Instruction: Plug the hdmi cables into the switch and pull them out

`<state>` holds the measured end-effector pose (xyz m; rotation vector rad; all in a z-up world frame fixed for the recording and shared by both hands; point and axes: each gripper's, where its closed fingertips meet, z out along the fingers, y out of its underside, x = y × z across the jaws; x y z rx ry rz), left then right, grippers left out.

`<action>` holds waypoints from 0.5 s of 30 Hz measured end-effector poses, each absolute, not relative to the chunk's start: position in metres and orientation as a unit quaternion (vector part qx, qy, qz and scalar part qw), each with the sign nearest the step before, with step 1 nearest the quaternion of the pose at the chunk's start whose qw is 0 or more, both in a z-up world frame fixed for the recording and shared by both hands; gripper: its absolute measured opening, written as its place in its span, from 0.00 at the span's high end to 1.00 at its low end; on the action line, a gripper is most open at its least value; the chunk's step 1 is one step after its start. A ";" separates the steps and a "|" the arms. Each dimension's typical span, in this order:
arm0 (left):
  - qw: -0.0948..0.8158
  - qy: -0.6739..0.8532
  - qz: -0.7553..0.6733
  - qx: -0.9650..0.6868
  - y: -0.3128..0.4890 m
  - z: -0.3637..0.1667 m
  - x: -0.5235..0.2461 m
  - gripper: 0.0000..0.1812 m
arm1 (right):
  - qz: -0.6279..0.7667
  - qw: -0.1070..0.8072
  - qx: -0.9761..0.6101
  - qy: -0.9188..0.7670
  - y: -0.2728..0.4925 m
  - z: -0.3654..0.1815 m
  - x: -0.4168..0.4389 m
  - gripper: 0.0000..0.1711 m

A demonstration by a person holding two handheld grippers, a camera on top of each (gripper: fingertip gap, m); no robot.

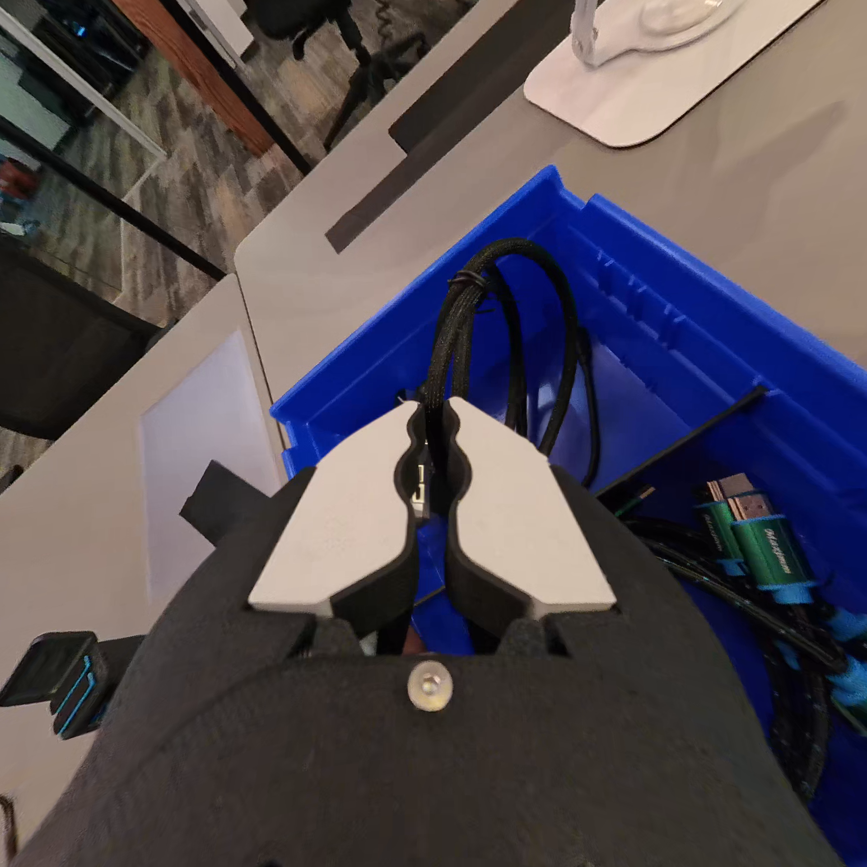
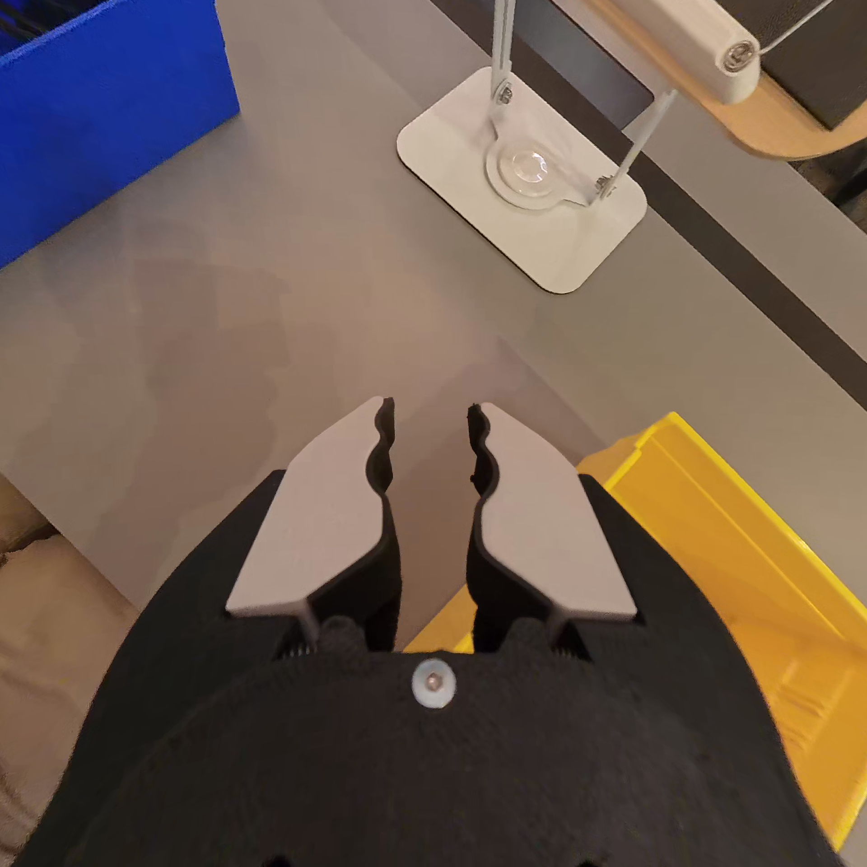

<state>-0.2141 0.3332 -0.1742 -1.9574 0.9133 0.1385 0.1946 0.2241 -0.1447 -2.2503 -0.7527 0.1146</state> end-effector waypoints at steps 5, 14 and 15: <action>0.495 0.363 0.053 -0.787 0.330 -0.159 -0.215 0.96 | 0.061 0.373 -0.874 -0.307 0.224 -0.148 0.184 0.81; 0.560 0.363 0.063 -0.742 0.320 -0.109 -0.200 0.96 | 0.097 0.388 -0.858 -0.323 0.223 -0.143 0.165 0.76; 0.568 0.365 0.063 -0.735 0.317 -0.102 -0.196 0.97 | 0.101 0.391 -0.855 -0.324 0.223 -0.141 0.163 0.75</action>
